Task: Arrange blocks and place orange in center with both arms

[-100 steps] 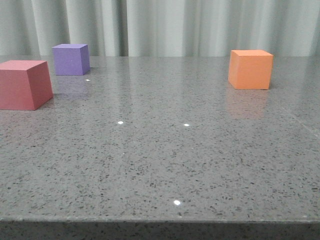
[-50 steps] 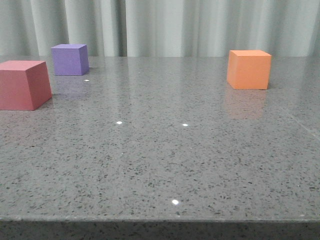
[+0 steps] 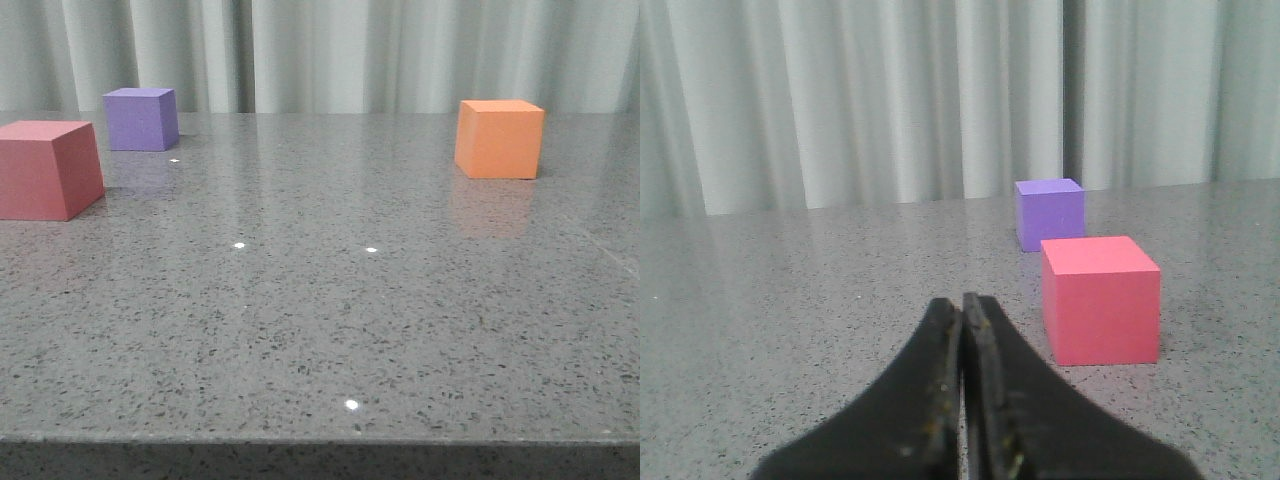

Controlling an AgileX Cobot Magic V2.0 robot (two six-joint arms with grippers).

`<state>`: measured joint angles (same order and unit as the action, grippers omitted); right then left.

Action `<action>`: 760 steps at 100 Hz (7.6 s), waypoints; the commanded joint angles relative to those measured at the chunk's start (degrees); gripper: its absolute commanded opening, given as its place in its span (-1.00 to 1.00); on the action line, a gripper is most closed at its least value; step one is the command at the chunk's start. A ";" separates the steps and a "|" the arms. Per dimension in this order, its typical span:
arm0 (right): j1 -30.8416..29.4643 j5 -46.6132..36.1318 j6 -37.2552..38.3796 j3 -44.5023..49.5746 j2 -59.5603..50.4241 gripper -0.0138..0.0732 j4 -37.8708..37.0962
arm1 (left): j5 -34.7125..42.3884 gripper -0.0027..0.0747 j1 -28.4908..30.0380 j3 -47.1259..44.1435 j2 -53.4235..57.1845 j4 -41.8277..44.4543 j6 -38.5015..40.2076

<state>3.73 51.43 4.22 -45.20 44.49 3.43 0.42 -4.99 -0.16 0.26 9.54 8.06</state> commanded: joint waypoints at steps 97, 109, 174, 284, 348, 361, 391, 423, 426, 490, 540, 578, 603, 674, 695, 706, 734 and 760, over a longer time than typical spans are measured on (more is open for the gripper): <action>6.33 -4.05 -0.45 -46.59 49.42 0.80 1.43 | 4.49 -0.98 0.25 -2.45 1.78 -0.21 0.14; 6.33 -3.55 -0.45 -50.15 53.79 0.80 1.27 | 4.49 -0.98 0.25 -2.45 1.78 -0.21 0.14; 6.38 -2.80 -0.25 -52.60 62.05 0.19 3.04 | 4.49 -0.98 0.25 -2.45 1.78 -0.21 0.14; 31.65 13.52 25.54 -92.61 84.59 0.17 -11.43 | 4.49 -0.98 0.25 -2.45 1.78 -0.21 0.14; 29.75 14.50 23.69 -92.61 79.00 0.85 -11.48 | 4.49 -0.98 0.25 -2.45 1.78 -0.21 0.14; 27.38 15.91 20.56 -92.61 75.25 0.85 -11.48 | 4.49 -0.98 0.25 -2.45 1.78 -0.21 0.14; 20.56 18.88 13.29 -91.53 66.69 0.85 -11.48 | 4.49 -0.98 0.25 -2.45 1.78 -0.21 0.14; 12.74 13.25 8.40 -73.25 52.54 0.85 -12.39 | 4.49 -0.98 0.25 -2.45 1.78 -0.21 0.14; 11.88 11.71 7.99 -70.19 50.72 0.85 -12.39 | 4.49 -0.98 0.25 -2.45 1.78 -0.21 0.14; -0.66 -17.00 7.65 -6.50 7.07 0.85 -12.05 | 4.49 -0.98 0.25 -2.45 1.78 -0.21 0.14; -0.66 -30.30 7.65 14.60 -16.61 0.85 -12.95 | 4.49 -0.98 0.25 -2.45 1.78 -0.21 0.14; -0.66 -33.15 7.65 16.28 -17.64 -0.24 -12.96 | 4.49 -0.98 0.25 -2.45 1.78 -0.21 0.14; -0.66 -33.04 7.65 16.28 -17.64 -0.84 -12.96 | 4.49 -0.98 0.25 -1.40 1.78 -5.98 0.14; -0.66 -33.04 7.65 16.28 -17.59 -0.84 -12.96 | -44.09 -0.98 0.25 50.52 -30.72 -13.70 0.14; -0.66 -33.04 7.65 16.28 -17.59 -0.84 -12.96 | -51.86 -0.98 0.25 59.93 -42.87 -14.82 0.14; -0.66 -33.04 7.65 16.28 -17.59 -0.84 -12.96 | -53.55 -0.98 0.25 60.65 -46.53 -14.82 0.14; -0.66 -33.04 7.65 16.28 -17.59 -0.84 -12.96 | -55.14 -0.85 0.25 60.65 -50.57 -15.55 0.14; -0.66 -33.04 7.65 16.28 -17.59 -0.84 -12.96 | -54.21 0.51 0.25 60.65 -51.76 -15.91 0.14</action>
<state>3.33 23.04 12.31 -27.36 26.65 -8.40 -57.74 -4.99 58.47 -51.41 -5.36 8.06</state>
